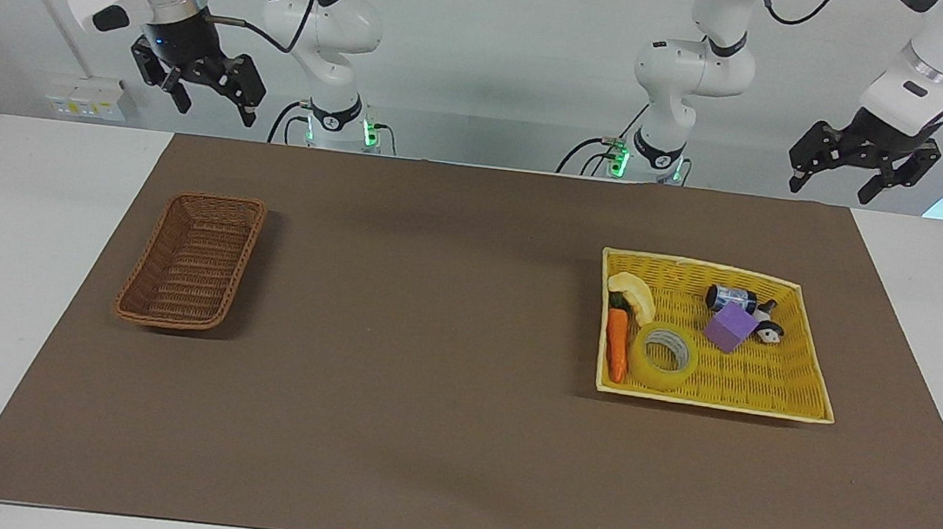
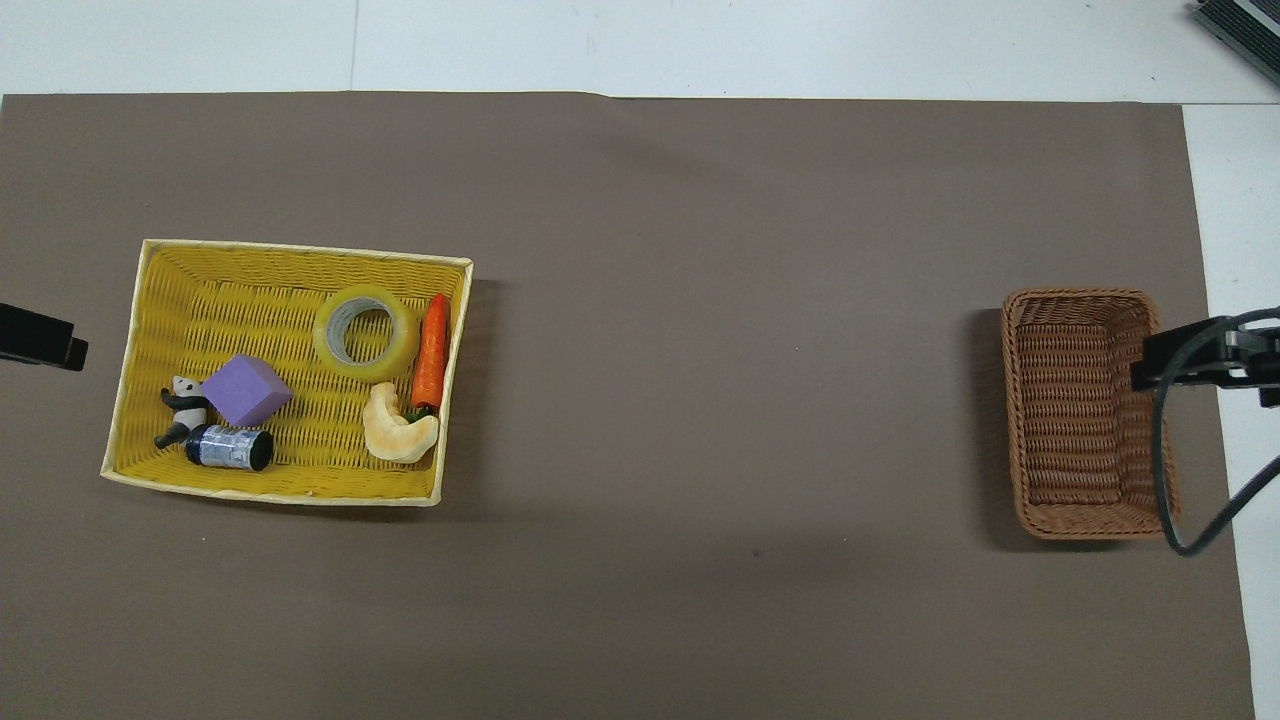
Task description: Move tape to another basket
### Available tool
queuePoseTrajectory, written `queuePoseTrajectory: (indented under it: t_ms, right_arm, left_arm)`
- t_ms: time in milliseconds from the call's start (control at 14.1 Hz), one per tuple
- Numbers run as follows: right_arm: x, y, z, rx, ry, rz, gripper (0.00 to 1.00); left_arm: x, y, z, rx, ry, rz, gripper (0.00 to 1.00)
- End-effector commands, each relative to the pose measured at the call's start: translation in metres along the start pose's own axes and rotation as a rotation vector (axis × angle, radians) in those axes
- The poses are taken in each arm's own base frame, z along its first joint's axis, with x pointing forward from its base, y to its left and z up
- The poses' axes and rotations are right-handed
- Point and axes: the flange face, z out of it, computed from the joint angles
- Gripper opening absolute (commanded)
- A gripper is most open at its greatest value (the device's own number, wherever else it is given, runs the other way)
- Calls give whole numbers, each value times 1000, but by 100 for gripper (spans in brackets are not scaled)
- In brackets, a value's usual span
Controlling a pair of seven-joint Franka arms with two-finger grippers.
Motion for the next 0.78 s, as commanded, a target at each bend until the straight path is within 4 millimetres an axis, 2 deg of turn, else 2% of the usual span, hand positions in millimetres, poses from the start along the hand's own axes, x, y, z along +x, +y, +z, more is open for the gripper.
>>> queuePoseTrajectory:
  t_ms: [0,142,711]
  right_arm:
    - [-10,0,2,-14,7,14,100]
    - [-9,0,1,-14,8,14,100]
    - [-8,0,2,-14,7,8,100]
  left_arm:
    - [-2,-2,10,-12,1,-9,100]
    - [4,-1,28,-12,1,-6,100]
    - [29,4,121,-8,21,-6,100]
